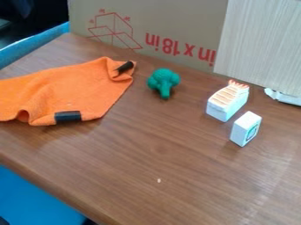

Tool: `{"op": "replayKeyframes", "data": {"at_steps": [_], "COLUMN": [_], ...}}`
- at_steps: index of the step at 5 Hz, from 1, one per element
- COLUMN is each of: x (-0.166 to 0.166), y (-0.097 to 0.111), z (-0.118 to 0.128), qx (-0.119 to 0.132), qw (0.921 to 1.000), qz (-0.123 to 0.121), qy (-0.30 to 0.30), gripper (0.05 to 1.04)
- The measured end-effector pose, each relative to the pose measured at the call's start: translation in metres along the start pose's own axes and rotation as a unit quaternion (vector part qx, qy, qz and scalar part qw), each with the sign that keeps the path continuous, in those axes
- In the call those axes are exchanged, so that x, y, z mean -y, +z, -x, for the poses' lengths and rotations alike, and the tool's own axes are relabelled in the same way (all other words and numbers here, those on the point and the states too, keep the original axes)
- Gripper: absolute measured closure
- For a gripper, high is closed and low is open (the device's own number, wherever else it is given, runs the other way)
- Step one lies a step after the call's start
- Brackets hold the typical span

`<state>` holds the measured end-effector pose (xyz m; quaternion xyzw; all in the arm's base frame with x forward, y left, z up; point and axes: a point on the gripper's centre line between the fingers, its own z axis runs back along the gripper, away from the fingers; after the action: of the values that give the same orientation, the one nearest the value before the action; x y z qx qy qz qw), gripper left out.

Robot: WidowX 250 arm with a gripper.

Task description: Fold the orange cloth

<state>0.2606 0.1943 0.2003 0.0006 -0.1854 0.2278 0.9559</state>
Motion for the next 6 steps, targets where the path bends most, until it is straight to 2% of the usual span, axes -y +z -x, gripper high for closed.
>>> {"op": "replayKeyframes", "data": {"at_steps": [1, 2, 4, 6], "x": [-0.001, 0.001, 0.005, 0.007], "y": [-0.011, -0.016, -0.008, -0.026], "z": [0.005, 0.032, 0.068, 0.084], "qx": [-0.017, -0.026, -0.015, -0.005], "qw": [0.9998, 0.9984, 0.9917, 0.9806], "qz": [0.005, 0.006, 0.002, -0.026], "qy": [0.001, -0.049, -0.127, -0.194], "gripper": [0.084, 0.084, 0.084, 0.084]}}
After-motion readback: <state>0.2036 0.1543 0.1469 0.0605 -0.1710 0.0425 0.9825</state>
